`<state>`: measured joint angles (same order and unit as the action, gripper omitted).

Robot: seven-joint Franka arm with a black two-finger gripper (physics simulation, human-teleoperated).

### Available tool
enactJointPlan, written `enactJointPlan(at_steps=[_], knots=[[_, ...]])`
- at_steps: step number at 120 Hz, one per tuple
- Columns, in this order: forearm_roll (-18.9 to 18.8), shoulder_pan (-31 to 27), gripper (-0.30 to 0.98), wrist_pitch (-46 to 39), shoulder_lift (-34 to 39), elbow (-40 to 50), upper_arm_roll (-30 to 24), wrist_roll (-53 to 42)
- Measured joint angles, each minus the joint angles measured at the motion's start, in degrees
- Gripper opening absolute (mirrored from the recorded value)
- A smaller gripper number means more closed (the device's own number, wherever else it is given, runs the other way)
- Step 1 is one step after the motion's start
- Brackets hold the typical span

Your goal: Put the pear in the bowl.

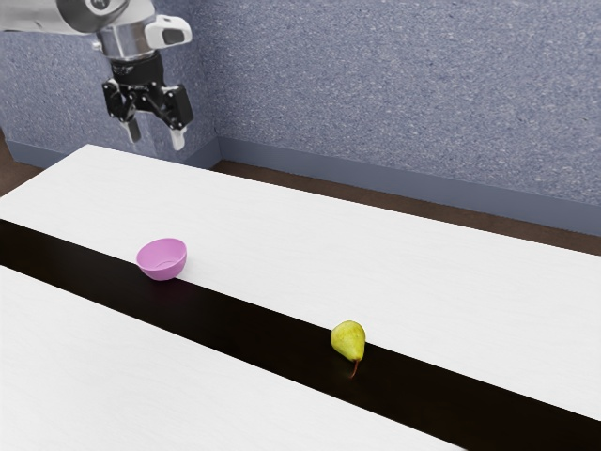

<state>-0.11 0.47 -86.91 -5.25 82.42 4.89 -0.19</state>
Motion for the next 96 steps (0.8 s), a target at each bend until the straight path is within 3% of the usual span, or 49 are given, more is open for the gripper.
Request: enactJointPlan(at_steps=[31, 45, 66, 96], knots=[[2.19, -0.31, 0.67, -0.15, -0.42, 0.13, -0.04, 0.0], [4.48, 0.13, 0.67, -1.33, -5.44, 0.06, -0.56, 0.09], [6.38, 7.68, 0.67, -9.1, -10.24, 5.41, -0.75, 0.62], [7.53, 12.37, 0.67, -17.99, -16.3, 8.65, -0.76, 6.01]])
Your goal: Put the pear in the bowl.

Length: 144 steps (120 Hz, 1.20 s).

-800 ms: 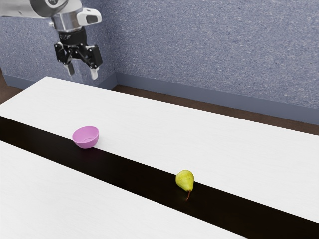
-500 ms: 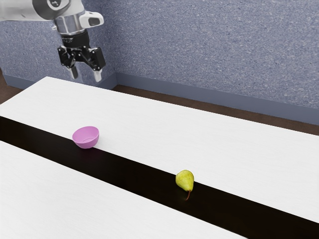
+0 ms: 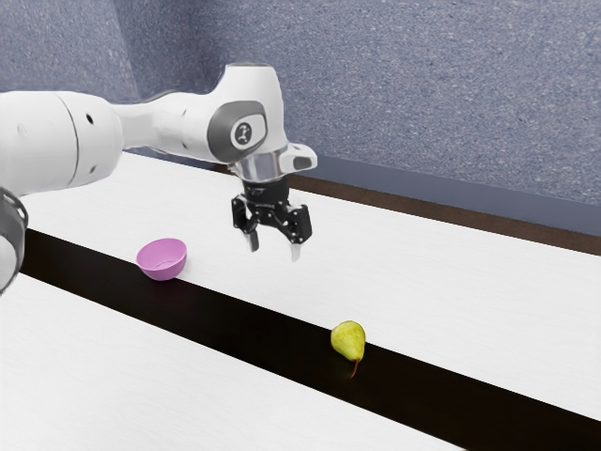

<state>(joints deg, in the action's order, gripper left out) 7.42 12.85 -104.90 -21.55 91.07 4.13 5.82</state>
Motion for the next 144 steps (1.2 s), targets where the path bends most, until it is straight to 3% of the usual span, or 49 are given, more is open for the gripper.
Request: enactJointPlan(at_steps=[41, 93, 123, 144], knots=[[2.95, 6.32, 0.67, -9.01, -7.92, -3.47, 0.09, 10.55], [5.28, 8.27, 0.67, -16.43, -10.13, -1.43, 0.11, 34.8], [6.08, 9.54, 0.67, -19.81, -12.73, -1.36, 0.38, 43.43], [6.39, 10.32, 0.67, -20.6, -9.73, 2.59, 0.41, 47.37]])
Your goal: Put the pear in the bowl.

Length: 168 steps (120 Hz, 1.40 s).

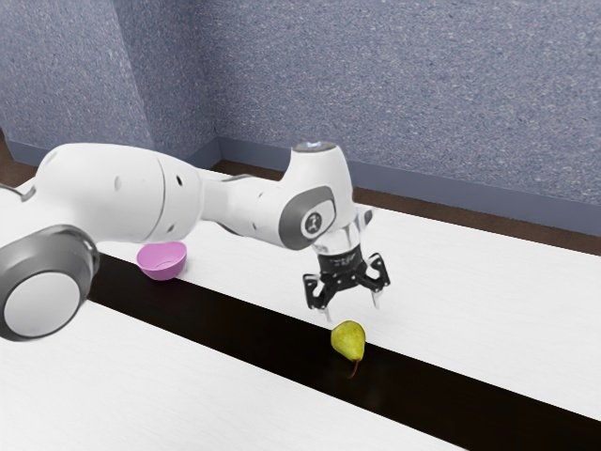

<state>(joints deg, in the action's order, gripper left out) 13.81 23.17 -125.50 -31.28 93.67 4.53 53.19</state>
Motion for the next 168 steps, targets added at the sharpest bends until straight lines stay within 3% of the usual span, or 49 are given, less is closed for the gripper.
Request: enactJointPlan(at_steps=[49, 168], knots=[[-0.33, 1.36, 0.67, -0.1, -0.8, 0.69, 0.04, 1.27], [-1.85, 1.25, 0.63, -0.36, -4.67, 0.28, 0.04, -6.88]])
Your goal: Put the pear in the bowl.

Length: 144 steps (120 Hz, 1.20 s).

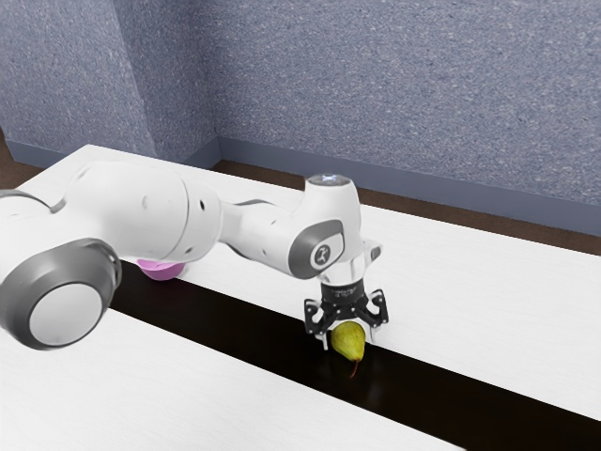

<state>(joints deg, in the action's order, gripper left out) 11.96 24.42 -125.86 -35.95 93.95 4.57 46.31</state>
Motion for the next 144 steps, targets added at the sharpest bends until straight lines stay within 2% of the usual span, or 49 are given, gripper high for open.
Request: enactJointPlan(at_steps=[43, 97, 114, 144], knots=[[0.12, -0.09, 0.47, -0.21, -0.02, -0.24, 0.0, -0.83], [-0.23, -0.89, 0.35, 0.39, 1.57, -0.96, 0.24, -0.94], [-0.41, -3.67, 0.32, 1.85, 4.26, -0.48, 0.45, -0.81], [-0.82, -5.14, 0.24, 6.78, 8.09, -0.4, 9.82, -0.5]])
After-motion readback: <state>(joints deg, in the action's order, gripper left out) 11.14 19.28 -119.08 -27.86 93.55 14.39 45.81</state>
